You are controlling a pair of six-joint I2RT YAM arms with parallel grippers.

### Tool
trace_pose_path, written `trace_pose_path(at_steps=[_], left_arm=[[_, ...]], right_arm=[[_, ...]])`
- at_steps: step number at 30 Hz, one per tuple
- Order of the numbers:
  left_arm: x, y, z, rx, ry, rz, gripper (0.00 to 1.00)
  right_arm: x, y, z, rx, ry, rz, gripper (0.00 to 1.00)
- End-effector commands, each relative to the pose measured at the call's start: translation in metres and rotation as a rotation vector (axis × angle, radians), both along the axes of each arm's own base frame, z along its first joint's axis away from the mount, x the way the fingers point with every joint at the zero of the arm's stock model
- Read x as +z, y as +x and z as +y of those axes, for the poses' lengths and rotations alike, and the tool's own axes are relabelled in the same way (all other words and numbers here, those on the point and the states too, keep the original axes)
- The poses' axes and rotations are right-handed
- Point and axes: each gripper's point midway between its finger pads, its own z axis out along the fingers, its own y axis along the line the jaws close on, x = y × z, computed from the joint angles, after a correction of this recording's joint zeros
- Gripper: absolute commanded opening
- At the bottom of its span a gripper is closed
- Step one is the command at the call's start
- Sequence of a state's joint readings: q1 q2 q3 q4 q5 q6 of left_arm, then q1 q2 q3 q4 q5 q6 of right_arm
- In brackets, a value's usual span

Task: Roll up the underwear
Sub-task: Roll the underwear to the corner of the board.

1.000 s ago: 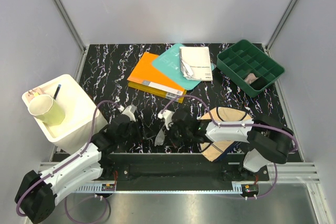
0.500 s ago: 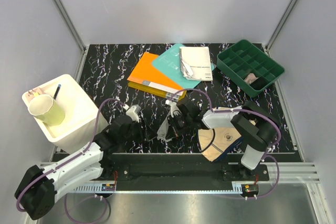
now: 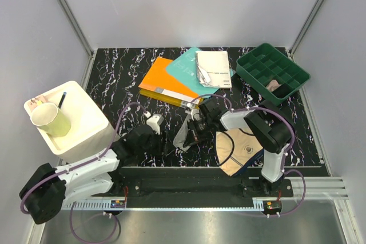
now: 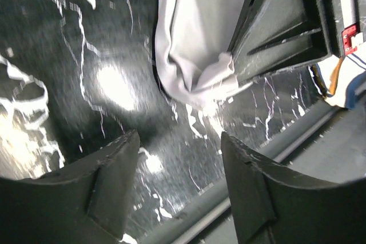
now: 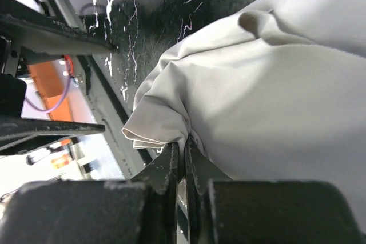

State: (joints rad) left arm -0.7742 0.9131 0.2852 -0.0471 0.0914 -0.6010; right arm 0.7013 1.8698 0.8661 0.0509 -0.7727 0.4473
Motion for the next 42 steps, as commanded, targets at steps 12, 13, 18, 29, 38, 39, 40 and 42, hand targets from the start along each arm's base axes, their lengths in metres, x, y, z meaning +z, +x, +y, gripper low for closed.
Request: trace_pose_path(at_steps=[12, 13, 18, 29, 38, 39, 40, 42], left_arm=[[0.024, 0.044, -0.049, -0.162, 0.035, -0.258, 0.65], [0.024, 0.045, -0.05, -0.166, 0.04, -0.26, 0.65], [0.019, 0.048, -0.055, -0.18, 0.046, -0.259, 0.62], [0.008, 0.051, -0.06, -0.18, 0.046, -0.259, 0.47], [-0.009, 0.054, -0.056, -0.109, 0.074, -0.171, 0.0], [-0.01, 0.053, -0.056, -0.103, 0.081, -0.151, 0.0], [-0.01, 0.052, -0.057, -0.093, 0.073, -0.132, 0.0], [-0.009, 0.051, -0.059, -0.084, 0.082, -0.096, 0.0]], right_arm=[[0.0, 0.005, -0.007, 0.012, 0.033, 0.17, 0.0], [0.0, 0.004, -0.007, 0.016, 0.035, 0.172, 0.0], [-0.004, 0.006, -0.008, 0.017, 0.034, 0.193, 0.0], [-0.007, 0.007, -0.009, 0.024, 0.025, 0.199, 0.0], [0.008, 0.016, -0.012, -0.015, 0.029, 0.173, 0.34], [0.017, 0.021, -0.014, -0.03, 0.039, 0.153, 0.44], [0.017, 0.022, -0.017, -0.049, 0.025, 0.148, 0.56], [0.029, 0.026, -0.021, -0.078, 0.023, 0.126, 0.67]])
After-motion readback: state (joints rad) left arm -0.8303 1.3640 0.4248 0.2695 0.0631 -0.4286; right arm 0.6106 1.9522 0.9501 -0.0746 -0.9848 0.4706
